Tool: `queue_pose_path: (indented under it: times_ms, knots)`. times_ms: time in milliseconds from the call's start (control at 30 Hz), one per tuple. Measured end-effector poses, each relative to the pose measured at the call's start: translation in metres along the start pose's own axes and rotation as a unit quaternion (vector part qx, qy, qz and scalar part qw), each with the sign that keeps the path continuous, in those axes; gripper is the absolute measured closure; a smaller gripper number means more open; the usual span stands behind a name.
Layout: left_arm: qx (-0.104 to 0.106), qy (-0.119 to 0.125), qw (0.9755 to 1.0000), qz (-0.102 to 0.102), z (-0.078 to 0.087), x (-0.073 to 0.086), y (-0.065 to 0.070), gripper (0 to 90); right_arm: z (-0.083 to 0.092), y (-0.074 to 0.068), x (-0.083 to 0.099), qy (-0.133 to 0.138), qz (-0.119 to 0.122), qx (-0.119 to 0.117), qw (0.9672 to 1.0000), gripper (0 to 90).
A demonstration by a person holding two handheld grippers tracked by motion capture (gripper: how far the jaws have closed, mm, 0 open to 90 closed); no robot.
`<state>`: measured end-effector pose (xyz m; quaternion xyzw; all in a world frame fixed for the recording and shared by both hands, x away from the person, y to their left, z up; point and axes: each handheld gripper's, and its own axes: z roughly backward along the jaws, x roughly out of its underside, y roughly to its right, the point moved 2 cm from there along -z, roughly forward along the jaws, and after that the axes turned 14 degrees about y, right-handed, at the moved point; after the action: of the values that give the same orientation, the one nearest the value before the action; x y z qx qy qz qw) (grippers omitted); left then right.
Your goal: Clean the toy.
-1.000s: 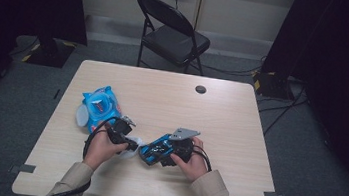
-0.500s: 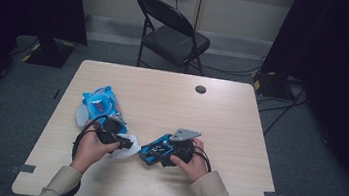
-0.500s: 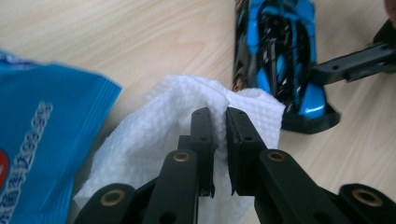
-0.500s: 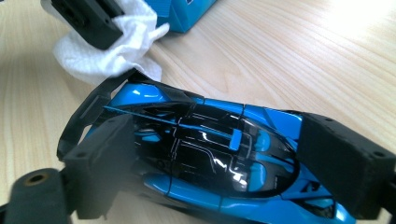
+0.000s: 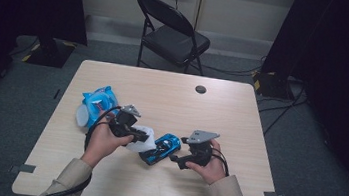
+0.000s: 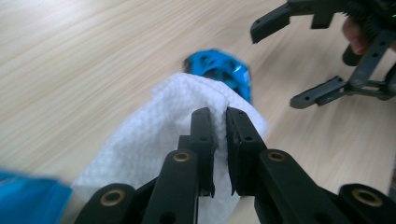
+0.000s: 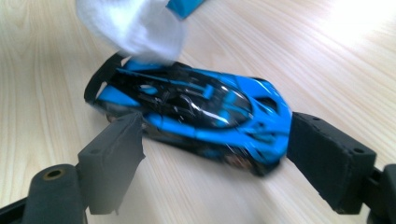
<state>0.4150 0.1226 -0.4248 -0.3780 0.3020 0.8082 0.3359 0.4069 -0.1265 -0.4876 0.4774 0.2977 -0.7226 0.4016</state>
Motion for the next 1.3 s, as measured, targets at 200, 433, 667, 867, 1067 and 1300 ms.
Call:
queue_pose_path:
  times_ms: [200,433,667,867,1067,1300]
  knots:
    - [0.036,-0.002,0.9992,-0.017,-0.028,-0.013,0.022,81.9,0.028,0.008,0.006,0.005,-0.007,0.021,0.9997,18.1]
    - [0.077,-0.020,0.9962,-0.037,-0.072,-0.019,0.048,81.8,0.057,0.017,0.016,0.013,-0.026,0.048,0.9984,19.3]
    - [0.102,-0.034,0.9924,-0.060,-0.106,-0.024,0.071,81.7,0.087,0.029,0.024,0.022,-0.046,0.088,0.9948,21.4]
    - [0.125,-0.052,0.9874,-0.083,-0.128,-0.023,0.086,81.4,0.109,0.033,0.028,0.034,-0.060,0.112,0.9913,23.6]
    - [0.141,-0.053,0.9838,-0.098,-0.143,-0.024,0.098,80.1,0.123,0.032,0.033,0.034,-0.066,0.129,0.9889,23.6]
    - [0.139,-0.026,0.9836,-0.112,-0.142,-0.028,0.100,57.2,0.134,0.028,0.037,0.033,-0.066,0.141,0.9872,24.1]
